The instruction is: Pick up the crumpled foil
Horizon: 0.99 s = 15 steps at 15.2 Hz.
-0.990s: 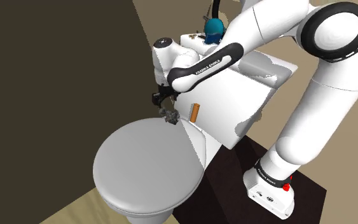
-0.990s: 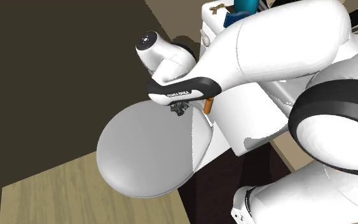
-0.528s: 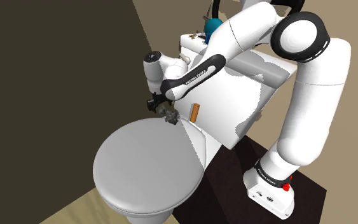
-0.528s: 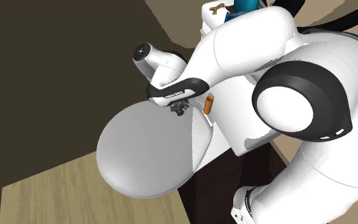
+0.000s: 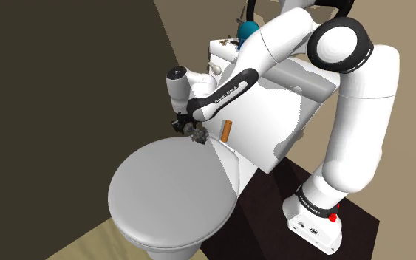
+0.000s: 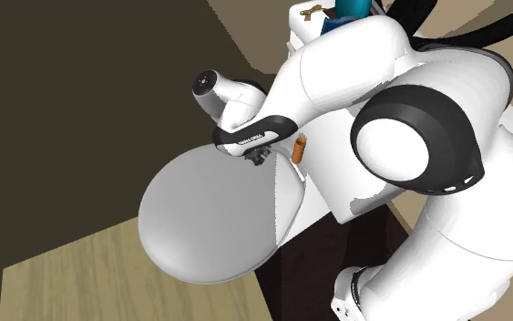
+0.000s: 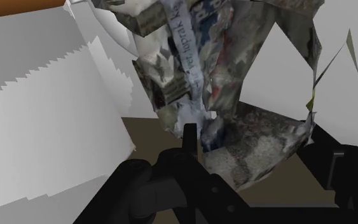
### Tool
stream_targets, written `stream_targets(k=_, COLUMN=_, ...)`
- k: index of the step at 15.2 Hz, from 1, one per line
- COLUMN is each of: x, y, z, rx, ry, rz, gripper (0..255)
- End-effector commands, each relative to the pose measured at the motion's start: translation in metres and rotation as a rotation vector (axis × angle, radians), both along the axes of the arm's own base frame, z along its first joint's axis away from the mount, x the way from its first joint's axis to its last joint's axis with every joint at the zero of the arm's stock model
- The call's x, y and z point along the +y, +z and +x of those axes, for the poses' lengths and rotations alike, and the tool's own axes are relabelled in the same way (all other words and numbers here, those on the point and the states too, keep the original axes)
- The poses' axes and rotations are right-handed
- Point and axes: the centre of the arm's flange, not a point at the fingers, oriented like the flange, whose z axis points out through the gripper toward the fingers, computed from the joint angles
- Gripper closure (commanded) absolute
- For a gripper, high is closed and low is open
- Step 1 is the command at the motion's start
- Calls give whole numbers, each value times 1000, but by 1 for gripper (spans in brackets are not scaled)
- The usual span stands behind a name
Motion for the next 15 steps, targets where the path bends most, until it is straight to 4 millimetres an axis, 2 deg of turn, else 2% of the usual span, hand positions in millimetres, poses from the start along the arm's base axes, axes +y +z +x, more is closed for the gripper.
stream_targets(k=1, x=0, y=-1, z=0, rx=2, ry=1, rz=0, gripper=255)
stream_targets(k=7, x=0, y=-1, z=-2, rx=2, ry=1, rz=1, gripper=255)
stream_targets(k=15, x=0, y=41, z=-2, rx=2, ry=1, rz=1, gripper=255)
